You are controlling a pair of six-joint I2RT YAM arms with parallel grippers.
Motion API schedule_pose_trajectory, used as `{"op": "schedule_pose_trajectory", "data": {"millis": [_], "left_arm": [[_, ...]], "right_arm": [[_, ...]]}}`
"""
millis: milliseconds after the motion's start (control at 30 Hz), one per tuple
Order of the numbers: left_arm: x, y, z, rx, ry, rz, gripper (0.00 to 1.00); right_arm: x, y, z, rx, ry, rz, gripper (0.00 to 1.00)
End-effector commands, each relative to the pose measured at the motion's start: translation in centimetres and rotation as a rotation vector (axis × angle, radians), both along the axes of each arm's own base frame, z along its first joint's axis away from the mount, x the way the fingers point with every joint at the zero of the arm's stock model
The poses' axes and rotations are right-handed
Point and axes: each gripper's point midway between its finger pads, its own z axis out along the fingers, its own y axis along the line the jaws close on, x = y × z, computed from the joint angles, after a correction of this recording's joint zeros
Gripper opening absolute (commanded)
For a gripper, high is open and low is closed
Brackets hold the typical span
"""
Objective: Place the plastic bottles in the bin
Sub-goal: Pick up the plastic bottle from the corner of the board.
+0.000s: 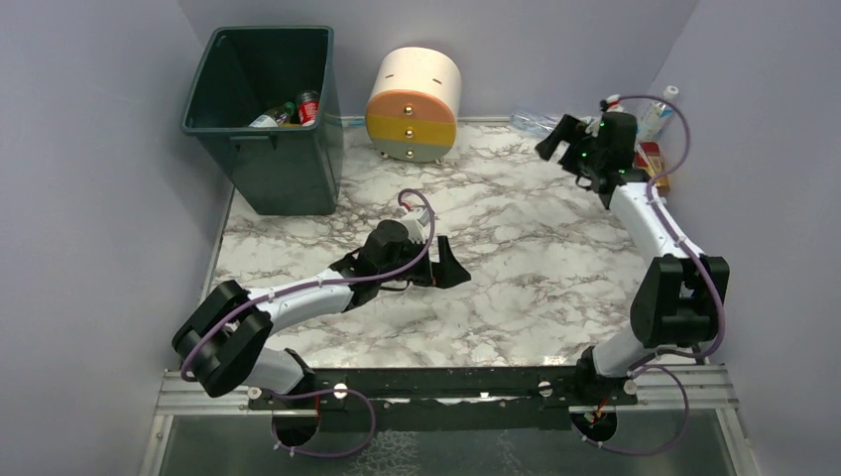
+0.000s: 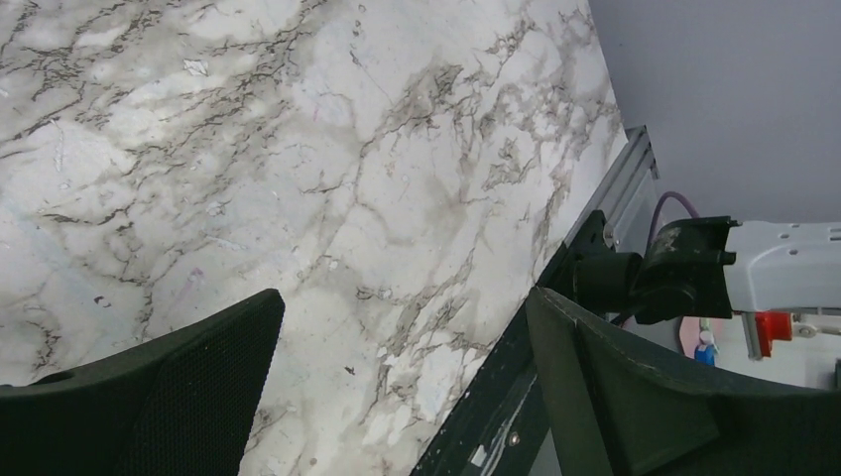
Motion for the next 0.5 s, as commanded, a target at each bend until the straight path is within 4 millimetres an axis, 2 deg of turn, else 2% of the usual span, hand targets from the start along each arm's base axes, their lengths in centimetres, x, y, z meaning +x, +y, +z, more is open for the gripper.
{"op": "schedule_pose_trajectory", "data": {"millis": [0,100,233,367,467], "left_arm": [[-0.4,-0.6,2.5,0.011,-0.036,-0.026,0.99],[-0.4,-0.6,3.0,0.011,-0.048,-0.023,0.99],[-0.6,-0.6,3.4,0.002,-0.053,-0.021,0.99],[-0.8,-0.4,4.1,0.001,-0.067,-0.022,0.99],[-0.8,0.0,4.6,0.015,-0.085,-0.016,0.99]], "right_arm": [[3.1,-9.3,0.9,-0.110,-0.014,-0.243,0.99],[4.7,-12.0,0.8,-0.040,-0.039,-0.302,0.99],[7.8,-13.9,-0.2,-0.004,-0.029,-0.344,0.99],[10.6,-15.3,-0.9,-0.051,-0.055,-0.368,0.99],[12.0,-16.9,-1.9,-0.123,-0.062,-0.399,0.99]]}}
